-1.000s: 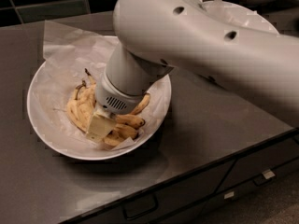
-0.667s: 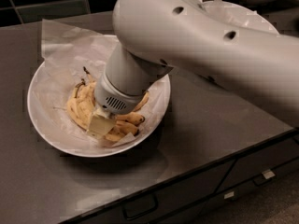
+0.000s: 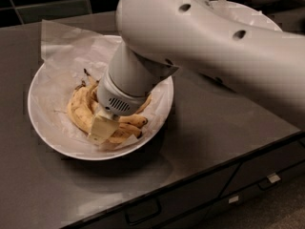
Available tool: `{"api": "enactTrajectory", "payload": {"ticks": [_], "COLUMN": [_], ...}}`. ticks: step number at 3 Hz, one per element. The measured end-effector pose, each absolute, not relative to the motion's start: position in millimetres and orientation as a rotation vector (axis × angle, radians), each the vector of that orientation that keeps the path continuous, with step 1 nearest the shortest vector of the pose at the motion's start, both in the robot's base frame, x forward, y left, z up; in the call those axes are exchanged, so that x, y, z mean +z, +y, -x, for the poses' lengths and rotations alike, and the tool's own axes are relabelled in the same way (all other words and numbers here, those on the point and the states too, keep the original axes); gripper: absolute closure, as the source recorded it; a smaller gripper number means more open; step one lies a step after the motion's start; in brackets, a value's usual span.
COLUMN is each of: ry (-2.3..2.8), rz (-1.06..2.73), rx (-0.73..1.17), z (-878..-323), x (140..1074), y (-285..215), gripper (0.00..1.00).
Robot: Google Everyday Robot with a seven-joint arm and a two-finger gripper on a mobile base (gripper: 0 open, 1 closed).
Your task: Pick banana from white bowl
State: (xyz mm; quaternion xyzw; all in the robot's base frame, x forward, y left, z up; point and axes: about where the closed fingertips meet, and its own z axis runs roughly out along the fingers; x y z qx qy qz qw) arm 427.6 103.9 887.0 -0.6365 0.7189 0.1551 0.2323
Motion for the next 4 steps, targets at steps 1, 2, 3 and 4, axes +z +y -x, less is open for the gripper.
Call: {"api": "enactTrajectory", "payload": {"ticks": [1,2,3,4], "ry": [1.918,1.840,1.765,1.693], "rz": [1.748,1.737,1.706,1.682], "rx": [0.431,0.410,0.400,0.425], "z": [-424.2,-418.1,-412.7,-408.3], "x": [899.7,920.6,939.8,951.1], "y": [103.1,100.4,89.1,70.7], "gripper": [1.00,1.00,1.00,1.00]}}
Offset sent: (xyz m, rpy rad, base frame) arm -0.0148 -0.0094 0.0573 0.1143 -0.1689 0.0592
